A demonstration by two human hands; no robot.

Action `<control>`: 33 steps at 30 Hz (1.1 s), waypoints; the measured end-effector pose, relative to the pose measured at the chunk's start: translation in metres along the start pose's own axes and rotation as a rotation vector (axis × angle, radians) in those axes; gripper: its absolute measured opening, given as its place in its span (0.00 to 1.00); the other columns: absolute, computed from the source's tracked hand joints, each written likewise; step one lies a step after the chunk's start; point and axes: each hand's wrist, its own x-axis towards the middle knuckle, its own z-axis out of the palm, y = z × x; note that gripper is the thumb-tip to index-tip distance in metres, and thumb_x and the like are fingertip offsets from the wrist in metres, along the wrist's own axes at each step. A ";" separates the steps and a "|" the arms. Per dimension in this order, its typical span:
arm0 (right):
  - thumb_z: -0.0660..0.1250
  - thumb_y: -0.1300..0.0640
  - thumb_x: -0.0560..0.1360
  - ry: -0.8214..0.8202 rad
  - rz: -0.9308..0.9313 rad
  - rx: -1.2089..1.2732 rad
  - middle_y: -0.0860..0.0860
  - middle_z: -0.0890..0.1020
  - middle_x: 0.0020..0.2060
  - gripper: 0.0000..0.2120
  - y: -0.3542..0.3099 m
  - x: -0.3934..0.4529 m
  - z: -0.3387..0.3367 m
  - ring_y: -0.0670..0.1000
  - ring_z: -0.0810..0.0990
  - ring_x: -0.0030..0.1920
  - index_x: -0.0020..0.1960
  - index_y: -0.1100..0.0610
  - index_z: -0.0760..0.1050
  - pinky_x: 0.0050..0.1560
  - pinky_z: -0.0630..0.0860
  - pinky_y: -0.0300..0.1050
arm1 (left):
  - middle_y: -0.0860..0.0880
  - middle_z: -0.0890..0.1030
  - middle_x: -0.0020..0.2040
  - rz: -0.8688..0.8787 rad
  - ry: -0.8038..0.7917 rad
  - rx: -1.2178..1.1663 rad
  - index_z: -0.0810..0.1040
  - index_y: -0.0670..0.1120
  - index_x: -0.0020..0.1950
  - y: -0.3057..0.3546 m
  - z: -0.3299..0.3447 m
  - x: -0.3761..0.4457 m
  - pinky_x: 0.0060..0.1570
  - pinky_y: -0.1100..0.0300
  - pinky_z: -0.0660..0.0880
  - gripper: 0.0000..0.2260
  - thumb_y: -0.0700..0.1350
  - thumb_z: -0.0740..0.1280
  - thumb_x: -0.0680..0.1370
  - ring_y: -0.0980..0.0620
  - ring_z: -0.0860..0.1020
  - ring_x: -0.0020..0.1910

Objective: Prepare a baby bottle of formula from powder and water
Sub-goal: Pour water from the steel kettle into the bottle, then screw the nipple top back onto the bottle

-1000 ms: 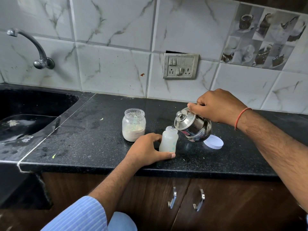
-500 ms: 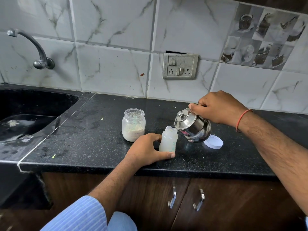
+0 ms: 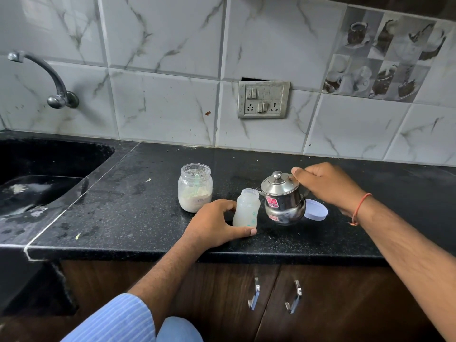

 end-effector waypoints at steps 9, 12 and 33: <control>0.66 0.47 0.84 0.039 0.303 0.525 0.51 0.61 0.25 0.28 0.039 -0.015 0.048 0.47 0.58 0.21 0.54 0.76 0.74 0.28 0.53 0.38 | 0.63 0.85 0.59 0.000 -0.002 0.000 0.85 0.58 0.69 0.005 -0.003 -0.004 0.53 0.59 0.77 0.40 0.77 0.78 0.62 0.63 0.80 0.55; 0.66 0.46 0.84 0.062 0.339 0.604 0.52 0.63 0.26 0.27 0.044 -0.011 0.057 0.48 0.59 0.24 0.54 0.74 0.76 0.29 0.53 0.40 | 0.63 0.85 0.59 0.000 0.003 0.007 0.85 0.58 0.69 0.005 -0.002 -0.004 0.57 0.59 0.78 0.42 0.78 0.76 0.61 0.62 0.81 0.58; 0.60 0.39 0.84 -0.016 0.281 0.303 0.51 0.81 0.25 0.26 -0.008 0.041 0.097 0.54 0.73 0.24 0.43 0.60 0.81 0.29 0.71 0.43 | 0.62 0.86 0.54 0.005 0.015 -0.004 0.86 0.57 0.65 0.006 -0.005 -0.005 0.50 0.60 0.76 0.35 0.74 0.81 0.64 0.64 0.80 0.53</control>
